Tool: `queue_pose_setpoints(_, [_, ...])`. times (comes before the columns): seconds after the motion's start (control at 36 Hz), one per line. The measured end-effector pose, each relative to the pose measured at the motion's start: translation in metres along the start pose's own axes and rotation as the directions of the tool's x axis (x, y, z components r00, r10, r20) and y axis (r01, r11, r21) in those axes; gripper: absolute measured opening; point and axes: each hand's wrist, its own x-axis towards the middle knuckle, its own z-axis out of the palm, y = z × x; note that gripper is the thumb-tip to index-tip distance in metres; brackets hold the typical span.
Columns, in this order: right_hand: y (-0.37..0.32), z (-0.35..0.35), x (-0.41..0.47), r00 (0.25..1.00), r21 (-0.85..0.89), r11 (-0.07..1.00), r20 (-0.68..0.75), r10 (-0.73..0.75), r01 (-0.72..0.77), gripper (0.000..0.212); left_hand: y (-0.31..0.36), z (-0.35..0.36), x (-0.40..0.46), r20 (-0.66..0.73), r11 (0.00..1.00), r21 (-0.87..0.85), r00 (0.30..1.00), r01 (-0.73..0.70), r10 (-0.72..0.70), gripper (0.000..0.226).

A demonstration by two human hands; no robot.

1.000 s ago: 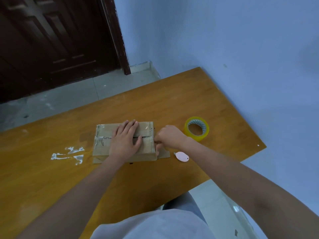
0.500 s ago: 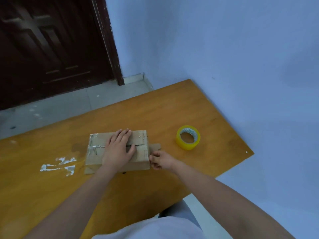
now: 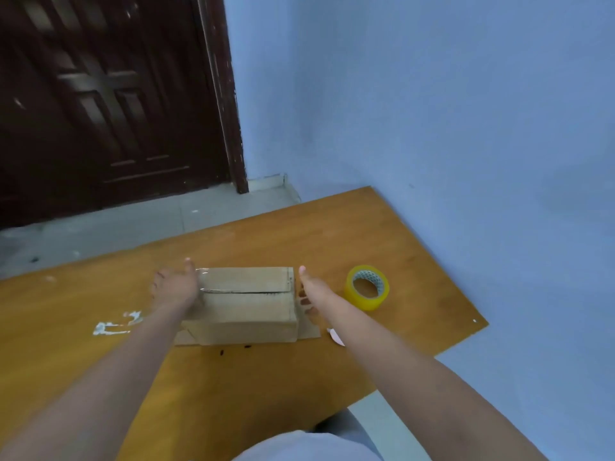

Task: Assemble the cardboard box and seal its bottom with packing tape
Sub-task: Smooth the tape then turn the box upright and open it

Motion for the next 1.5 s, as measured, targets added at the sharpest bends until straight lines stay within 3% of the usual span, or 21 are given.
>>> queue_pose_setpoints(0.06, [-0.004,0.010,-0.003,1.000,0.123,0.992,0.027,0.014,-0.017,0.072,0.000,-0.003,0.000,0.250,0.964,-0.194,0.959,0.184,-0.133,0.087])
queue_pose_setpoints(0.08, [-0.007,0.014,-0.004,0.999,0.156,0.988,0.028,0.018,-0.022,0.072,0.000,-0.004,-0.004,0.309,0.943,-0.241,0.939,0.231,-0.151,0.091])
queue_pose_setpoints(0.22, [-0.026,0.021,-0.003,0.999,0.245,0.969,-0.003,-0.042,0.041,0.071,0.008,-0.019,-0.013,0.223,0.925,-0.330,0.968,0.187,-0.116,0.096])
queue_pose_setpoints(0.33, [-0.048,0.012,-0.004,0.993,0.360,0.926,-0.027,-0.111,0.114,0.069,0.018,-0.039,-0.006,0.204,0.849,-0.512,0.979,0.130,-0.027,0.087])
queue_pose_setpoints(0.42, [-0.063,0.003,-0.007,0.983,0.445,0.878,-0.039,-0.180,0.178,0.063,0.027,-0.055,-0.004,0.180,0.813,-0.581,0.981,0.043,0.076,0.065])
queue_pose_setpoints(0.58, [-0.082,-0.015,-0.002,0.964,0.505,0.821,-0.138,-0.227,0.266,0.049,0.044,-0.076,-0.001,0.187,0.832,-0.538,0.943,-0.135,0.274,0.011])
queue_pose_setpoints(0.64, [-0.085,-0.019,0.000,0.959,0.516,0.809,-0.154,-0.237,0.283,0.037,0.043,-0.078,-0.004,0.204,0.834,-0.528,0.929,-0.161,0.309,0.005])
queue_pose_setpoints(0.72, [-0.082,-0.022,0.004,0.946,0.527,0.786,-0.174,-0.273,0.324,0.006,0.039,-0.074,-0.007,0.202,0.824,-0.533,0.917,-0.192,0.344,0.017])
queue_pose_setpoints(0.81, [-0.075,-0.023,0.015,0.932,0.484,0.796,-0.170,-0.320,0.362,0.044,0.033,-0.064,-0.009,0.165,0.793,-0.568,0.914,-0.220,0.371,0.028])
queue_pose_setpoints(0.94, [-0.059,-0.017,0.024,0.926,0.422,0.824,-0.190,-0.328,0.378,0.056,0.016,-0.040,-0.007,0.128,0.784,-0.590,0.936,-0.194,0.328,0.036])
queue_pose_setpoints(1.08, [-0.037,-0.010,0.038,0.941,0.451,0.829,-0.223,-0.253,0.330,0.052,-0.007,-0.013,-0.004,0.178,0.799,-0.597,0.959,-0.072,0.219,0.032])
queue_pose_setpoints(1.19, [-0.017,-0.007,0.051,0.965,0.478,0.841,-0.183,-0.186,0.252,0.049,-0.029,0.010,-0.006,0.260,0.817,-0.574,0.958,0.056,0.117,0.028])
queue_pose_setpoints(1.36, [0.013,-0.003,0.064,0.994,0.413,0.904,-0.068,-0.089,0.109,0.047,-0.045,0.031,-0.015,0.351,0.713,-0.647,0.936,0.272,-0.038,0.032])
queue_pose_setpoints(1.5, [0.016,-0.002,0.066,0.993,0.417,0.902,-0.069,-0.095,0.115,0.051,-0.040,0.028,-0.019,0.371,0.724,-0.630,0.928,0.282,-0.039,0.036])
